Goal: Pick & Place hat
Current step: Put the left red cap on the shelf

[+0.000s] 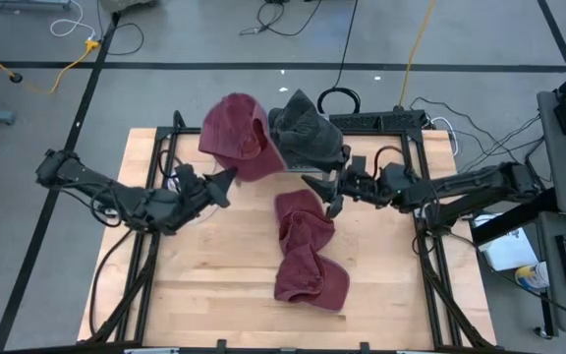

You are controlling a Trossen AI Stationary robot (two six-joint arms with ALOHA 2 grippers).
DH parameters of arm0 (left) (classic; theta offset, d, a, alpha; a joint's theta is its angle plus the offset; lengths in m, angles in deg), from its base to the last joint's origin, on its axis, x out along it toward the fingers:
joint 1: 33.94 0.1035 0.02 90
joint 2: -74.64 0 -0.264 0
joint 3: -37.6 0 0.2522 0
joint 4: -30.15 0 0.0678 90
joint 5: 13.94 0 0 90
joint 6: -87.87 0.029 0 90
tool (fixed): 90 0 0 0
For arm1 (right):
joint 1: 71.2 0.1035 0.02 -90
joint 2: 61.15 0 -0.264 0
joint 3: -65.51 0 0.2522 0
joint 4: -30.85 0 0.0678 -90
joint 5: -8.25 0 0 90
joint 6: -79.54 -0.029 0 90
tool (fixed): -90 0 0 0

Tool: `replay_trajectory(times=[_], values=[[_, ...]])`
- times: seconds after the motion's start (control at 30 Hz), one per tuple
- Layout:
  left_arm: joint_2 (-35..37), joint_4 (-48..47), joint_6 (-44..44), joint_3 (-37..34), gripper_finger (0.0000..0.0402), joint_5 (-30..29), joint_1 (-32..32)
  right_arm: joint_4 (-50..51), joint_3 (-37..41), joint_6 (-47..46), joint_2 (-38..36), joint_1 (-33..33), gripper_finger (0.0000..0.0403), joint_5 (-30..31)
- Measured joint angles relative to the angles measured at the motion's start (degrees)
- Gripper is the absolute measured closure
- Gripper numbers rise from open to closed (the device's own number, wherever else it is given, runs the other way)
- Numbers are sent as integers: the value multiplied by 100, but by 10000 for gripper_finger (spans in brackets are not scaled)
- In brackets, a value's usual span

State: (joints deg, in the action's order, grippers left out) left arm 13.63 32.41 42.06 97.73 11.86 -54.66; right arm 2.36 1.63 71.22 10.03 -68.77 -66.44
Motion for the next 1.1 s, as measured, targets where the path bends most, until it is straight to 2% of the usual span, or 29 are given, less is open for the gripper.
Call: replay_trajectory(times=[0.3,0.53,0.7,0.87,1.1], values=[[-52,163,729,129,392,199,207,-419,-1,559,200,330,181,739],[-500,-537,1549,1093,392,249,396,-431,-145,1042,203,555,181,1345],[-955,-1140,1940,1869,392,251,518,-291,-614,1697,216,660,181,1402],[-1448,-1364,2614,2642,392,267,547,185,-1033,2045,257,667,181,2116],[-2002,-1878,2927,3446,392,7,543,244,-1170,2118,188,701,182,2220]])
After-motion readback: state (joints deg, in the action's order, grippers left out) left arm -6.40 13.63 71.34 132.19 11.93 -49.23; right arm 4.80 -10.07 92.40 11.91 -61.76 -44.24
